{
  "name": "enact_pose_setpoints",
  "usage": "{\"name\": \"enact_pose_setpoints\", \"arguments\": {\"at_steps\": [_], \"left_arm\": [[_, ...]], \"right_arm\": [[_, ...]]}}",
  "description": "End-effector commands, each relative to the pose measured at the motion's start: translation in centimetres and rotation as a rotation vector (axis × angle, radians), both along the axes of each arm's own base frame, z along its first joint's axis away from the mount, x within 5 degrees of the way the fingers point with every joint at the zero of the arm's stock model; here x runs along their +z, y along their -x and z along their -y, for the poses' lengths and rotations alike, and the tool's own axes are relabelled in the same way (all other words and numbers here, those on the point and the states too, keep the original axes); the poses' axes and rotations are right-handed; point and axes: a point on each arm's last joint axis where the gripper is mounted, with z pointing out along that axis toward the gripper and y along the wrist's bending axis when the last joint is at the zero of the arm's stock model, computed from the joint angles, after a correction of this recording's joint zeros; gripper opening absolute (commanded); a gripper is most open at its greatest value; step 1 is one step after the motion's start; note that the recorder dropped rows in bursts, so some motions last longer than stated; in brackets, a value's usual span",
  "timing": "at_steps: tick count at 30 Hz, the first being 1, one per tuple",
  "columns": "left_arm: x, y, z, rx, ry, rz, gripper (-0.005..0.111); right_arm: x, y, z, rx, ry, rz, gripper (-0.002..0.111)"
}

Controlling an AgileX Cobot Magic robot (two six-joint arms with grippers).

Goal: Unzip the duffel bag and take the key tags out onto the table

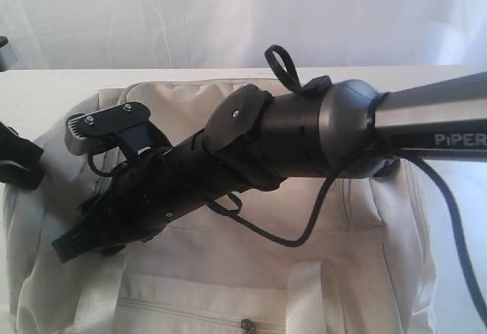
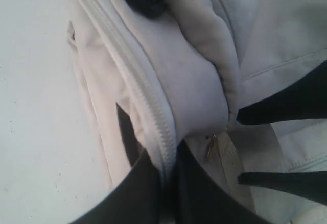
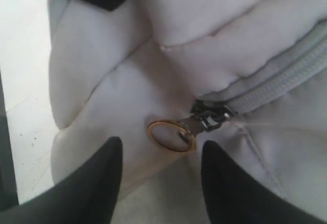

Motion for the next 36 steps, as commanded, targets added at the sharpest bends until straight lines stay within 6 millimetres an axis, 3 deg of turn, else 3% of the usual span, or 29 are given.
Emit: {"name": "enact_pose_setpoints", "arguments": {"at_steps": [1, 11, 17, 25, 36], "left_arm": [[0.9, 0.1, 0.2, -0.004, 0.028, 0.024, 0.0], [1.0, 0.2, 0.6, -0.045, 0.063, 0.029, 0.0], [1.0, 0.2, 0.6, -0.044, 0.066, 0.029, 0.0], [1.0, 0.2, 0.6, -0.044, 0.066, 0.029, 0.0], [1.0, 0.2, 0.6, -0.044, 0.066, 0.029, 0.0]], "right_arm": [[-0.2, 0.1, -0.8, -0.014, 0.004, 0.042, 0.05], [-2.0, -0.9, -1.8, -0.092, 0.041, 0.103, 0.054], [-1.9, -1.3, -1.7, -0.126, 0.043, 0.132, 0.055], [-1.9, -0.5, -1.9, -0.064, 0.036, 0.078, 0.021], [0.4, 0.5, -1.4, 0.038, 0.021, 0.082, 0.003]]}}
